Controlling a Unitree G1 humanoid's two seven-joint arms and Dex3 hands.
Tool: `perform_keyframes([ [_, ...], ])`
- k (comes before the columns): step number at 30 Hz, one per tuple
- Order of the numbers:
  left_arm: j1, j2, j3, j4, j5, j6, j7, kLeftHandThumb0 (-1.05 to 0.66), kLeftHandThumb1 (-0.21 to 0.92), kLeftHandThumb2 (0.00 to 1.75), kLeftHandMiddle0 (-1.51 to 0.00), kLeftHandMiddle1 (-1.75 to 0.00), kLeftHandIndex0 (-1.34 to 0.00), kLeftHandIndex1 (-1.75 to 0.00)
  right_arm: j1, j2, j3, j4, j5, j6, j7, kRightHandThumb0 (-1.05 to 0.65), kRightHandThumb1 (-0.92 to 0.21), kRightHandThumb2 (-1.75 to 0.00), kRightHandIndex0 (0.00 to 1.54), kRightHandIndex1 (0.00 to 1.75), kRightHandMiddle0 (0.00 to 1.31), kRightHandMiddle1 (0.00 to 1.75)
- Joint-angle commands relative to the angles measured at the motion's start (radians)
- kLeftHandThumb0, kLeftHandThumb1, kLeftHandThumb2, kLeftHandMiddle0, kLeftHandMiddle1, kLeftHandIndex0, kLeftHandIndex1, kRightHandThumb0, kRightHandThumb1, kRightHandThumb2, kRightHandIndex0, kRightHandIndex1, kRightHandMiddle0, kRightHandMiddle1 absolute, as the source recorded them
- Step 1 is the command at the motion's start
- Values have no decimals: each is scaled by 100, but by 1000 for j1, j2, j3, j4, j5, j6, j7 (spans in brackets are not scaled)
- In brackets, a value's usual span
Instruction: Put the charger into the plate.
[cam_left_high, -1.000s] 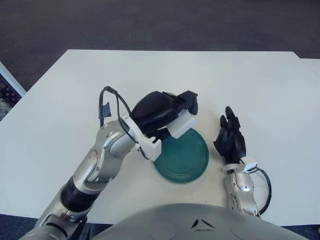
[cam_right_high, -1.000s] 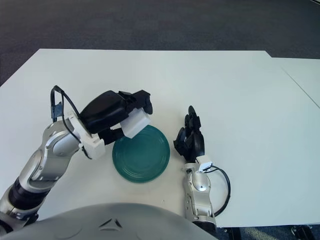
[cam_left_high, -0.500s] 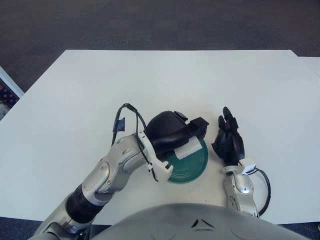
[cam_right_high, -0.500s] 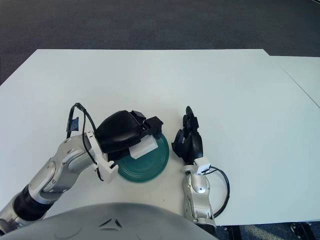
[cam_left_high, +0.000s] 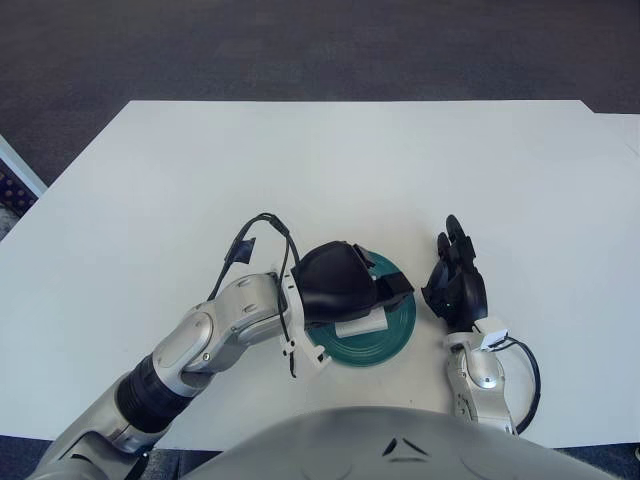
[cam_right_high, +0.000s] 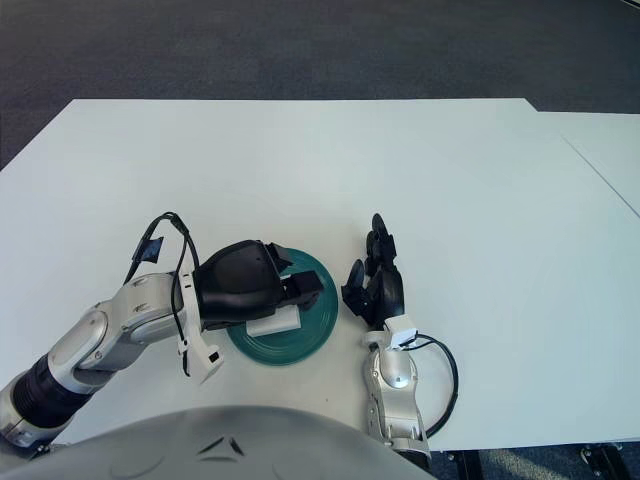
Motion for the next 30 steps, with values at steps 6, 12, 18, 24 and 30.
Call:
perform_keyframes([
  [6, -3, 10, 13, 25, 6, -32, -21, -33, 31, 118, -106, -175, -69, -152, 27, 8, 0, 10, 29, 59, 2, -92, -92, -91, 0, 0, 0, 9],
  [12, -43, 14, 0, 83, 33, -95, -6, -41, 50, 86, -115, -175, -67, -144, 28, 6, 3, 6, 11, 57, -6, -92, -92, -92, 0, 0, 0, 10],
  [18, -44, 8, 7, 112, 18, -121, -12, -42, 58, 72, -114, -175, -68, -138, 27, 5, 5, 5, 7, 61, -7, -92, -92, -94, 0, 0, 0, 10],
  [24, -44, 9, 3, 138, 16, -131, -24, -41, 63, 60, -113, -175, -70, -132, 22, 10, 4, 15, 3, 54, -16, -92, -92, -95, 0, 0, 0, 11],
  [30, -57, 3, -4, 176, 40, -159, -3, -41, 64, 56, -114, -175, -72, -129, 21, 11, 8, 19, 3, 47, -16, -92, -92, -95, 0, 0, 0, 12],
])
